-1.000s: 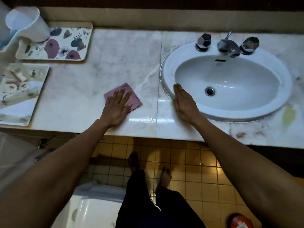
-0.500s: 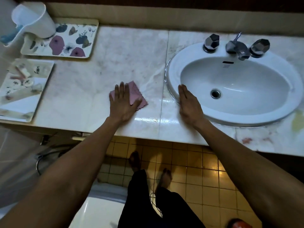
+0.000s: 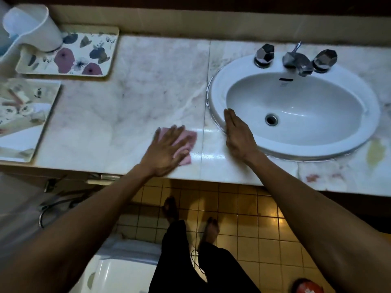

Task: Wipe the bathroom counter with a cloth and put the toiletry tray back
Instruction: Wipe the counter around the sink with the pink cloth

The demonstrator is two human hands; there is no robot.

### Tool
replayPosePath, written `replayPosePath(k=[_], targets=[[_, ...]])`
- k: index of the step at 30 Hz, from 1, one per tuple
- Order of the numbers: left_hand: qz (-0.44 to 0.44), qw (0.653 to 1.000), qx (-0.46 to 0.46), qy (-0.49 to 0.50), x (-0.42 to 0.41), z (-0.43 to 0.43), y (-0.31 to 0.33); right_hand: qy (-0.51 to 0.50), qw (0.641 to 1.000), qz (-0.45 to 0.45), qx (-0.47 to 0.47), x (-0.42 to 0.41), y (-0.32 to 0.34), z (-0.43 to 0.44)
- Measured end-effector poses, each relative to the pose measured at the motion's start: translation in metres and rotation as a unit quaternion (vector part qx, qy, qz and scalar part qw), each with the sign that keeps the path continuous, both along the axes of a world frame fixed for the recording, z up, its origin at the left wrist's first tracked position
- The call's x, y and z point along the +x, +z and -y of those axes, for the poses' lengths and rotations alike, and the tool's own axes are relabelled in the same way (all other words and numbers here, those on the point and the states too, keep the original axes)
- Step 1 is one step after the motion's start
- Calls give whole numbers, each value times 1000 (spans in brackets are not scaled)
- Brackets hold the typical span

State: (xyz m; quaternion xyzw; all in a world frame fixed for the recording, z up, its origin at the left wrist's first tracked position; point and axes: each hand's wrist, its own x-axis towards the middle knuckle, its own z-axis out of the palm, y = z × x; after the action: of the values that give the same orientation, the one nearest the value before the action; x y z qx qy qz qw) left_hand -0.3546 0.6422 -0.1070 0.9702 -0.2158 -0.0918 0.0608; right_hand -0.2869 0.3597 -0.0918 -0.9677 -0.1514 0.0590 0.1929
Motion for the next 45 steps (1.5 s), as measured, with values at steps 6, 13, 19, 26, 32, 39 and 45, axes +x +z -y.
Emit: replayPosePath(k=[6, 13, 19, 26, 32, 39, 45], targets=[[-4, 982, -26, 185, 61, 28, 9, -9, 1000, 3, -3, -1, 2, -4], [-9, 998, -67, 8, -5, 92, 5, -35, 999, 6, 6, -1, 3, -5], [-8, 991, -42, 129, 10, -52, 9, -93, 995, 36, -3, -10, 5, -25], [15, 977, -46, 210, -6, -30, 2, 10, 996, 38, 75, -16, 10, -126], [20, 978, -43, 202, -62, -174, 5, 61, 994, -1, 89, 11, 4, -201], [51, 924, -17, 378, 49, -265, -5, 81, 996, -24, 1, 30, -8, -239], [70, 958, -88, 263, 66, -159, -3, 65, 998, -14, -12, 53, -9, -265]])
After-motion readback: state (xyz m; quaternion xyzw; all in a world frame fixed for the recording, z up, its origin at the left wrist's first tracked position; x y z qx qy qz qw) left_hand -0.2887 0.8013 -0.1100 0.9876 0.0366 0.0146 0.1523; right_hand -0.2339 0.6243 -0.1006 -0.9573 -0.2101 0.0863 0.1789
